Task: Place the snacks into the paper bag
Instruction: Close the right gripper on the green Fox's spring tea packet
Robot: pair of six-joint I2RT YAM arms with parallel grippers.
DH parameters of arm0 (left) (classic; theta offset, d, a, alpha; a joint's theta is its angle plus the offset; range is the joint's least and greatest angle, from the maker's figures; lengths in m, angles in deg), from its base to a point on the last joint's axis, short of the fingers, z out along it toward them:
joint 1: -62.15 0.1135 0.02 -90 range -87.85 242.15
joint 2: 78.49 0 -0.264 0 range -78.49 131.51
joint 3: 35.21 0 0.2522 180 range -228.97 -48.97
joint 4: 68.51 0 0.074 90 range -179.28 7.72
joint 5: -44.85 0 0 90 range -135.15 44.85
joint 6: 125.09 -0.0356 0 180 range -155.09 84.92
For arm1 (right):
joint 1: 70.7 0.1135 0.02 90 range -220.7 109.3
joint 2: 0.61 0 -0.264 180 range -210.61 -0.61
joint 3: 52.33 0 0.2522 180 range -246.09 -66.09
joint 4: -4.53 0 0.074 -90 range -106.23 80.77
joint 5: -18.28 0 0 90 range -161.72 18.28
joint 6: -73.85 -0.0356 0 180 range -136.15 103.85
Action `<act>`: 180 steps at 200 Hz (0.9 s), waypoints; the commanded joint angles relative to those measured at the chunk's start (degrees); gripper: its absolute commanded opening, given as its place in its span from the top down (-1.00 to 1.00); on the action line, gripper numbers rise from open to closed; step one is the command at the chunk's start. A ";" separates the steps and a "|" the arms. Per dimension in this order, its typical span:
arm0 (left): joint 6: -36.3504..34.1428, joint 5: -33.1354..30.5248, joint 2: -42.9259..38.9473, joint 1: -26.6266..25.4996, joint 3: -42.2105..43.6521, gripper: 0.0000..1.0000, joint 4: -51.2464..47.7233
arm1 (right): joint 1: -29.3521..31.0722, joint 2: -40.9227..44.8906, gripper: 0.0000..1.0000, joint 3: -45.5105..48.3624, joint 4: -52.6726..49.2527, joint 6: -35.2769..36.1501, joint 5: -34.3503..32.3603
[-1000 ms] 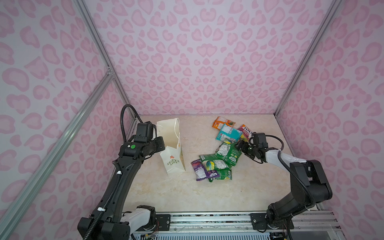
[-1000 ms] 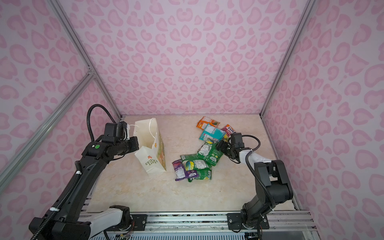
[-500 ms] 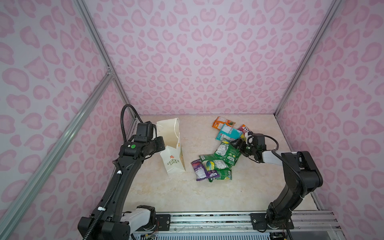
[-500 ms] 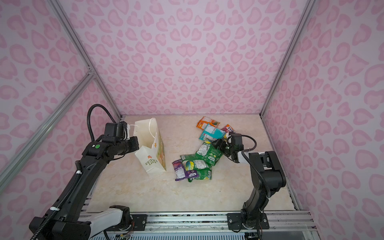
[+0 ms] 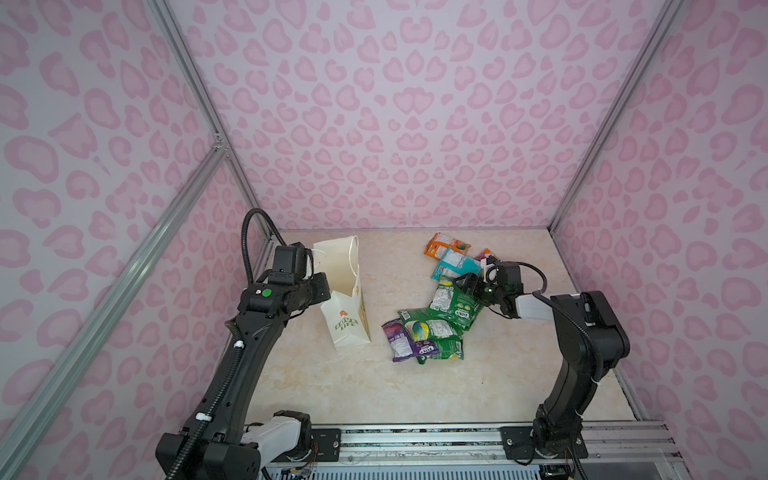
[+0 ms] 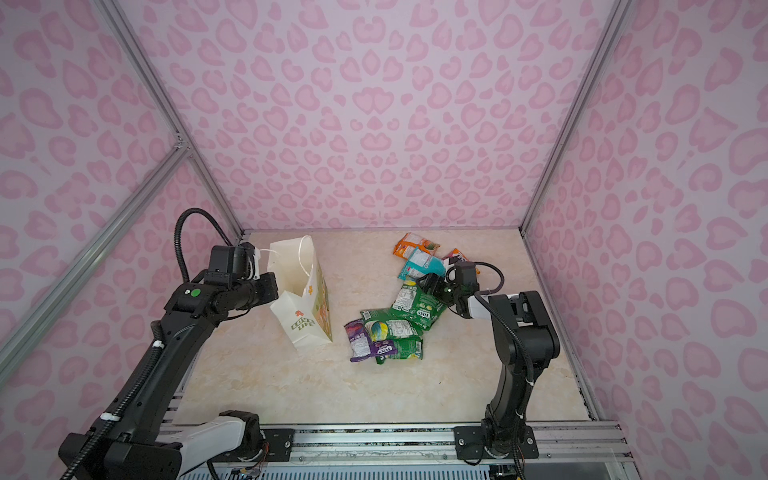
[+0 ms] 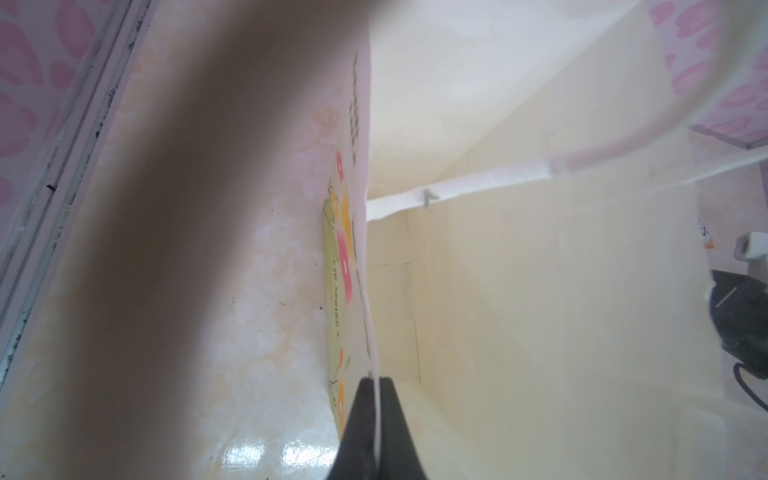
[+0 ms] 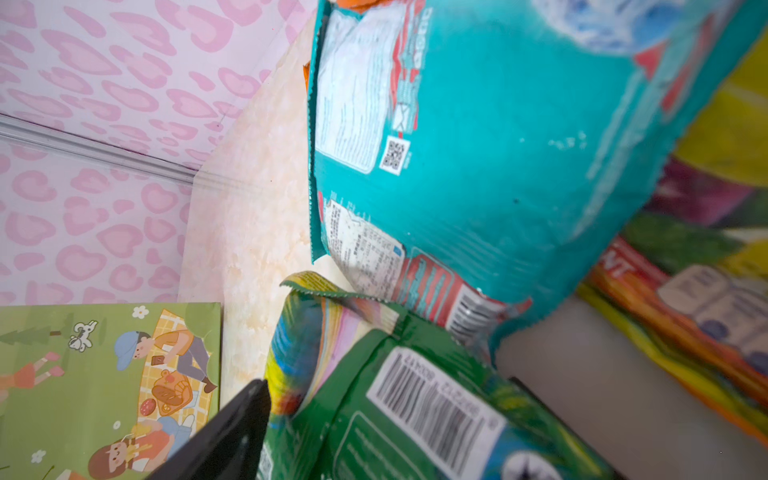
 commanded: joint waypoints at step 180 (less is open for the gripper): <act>0.68 4.85 -3.55 1.67 0.75 0.94 2.61 | 5.33 13.37 0.59 -0.50 -6.69 2.35 -1.57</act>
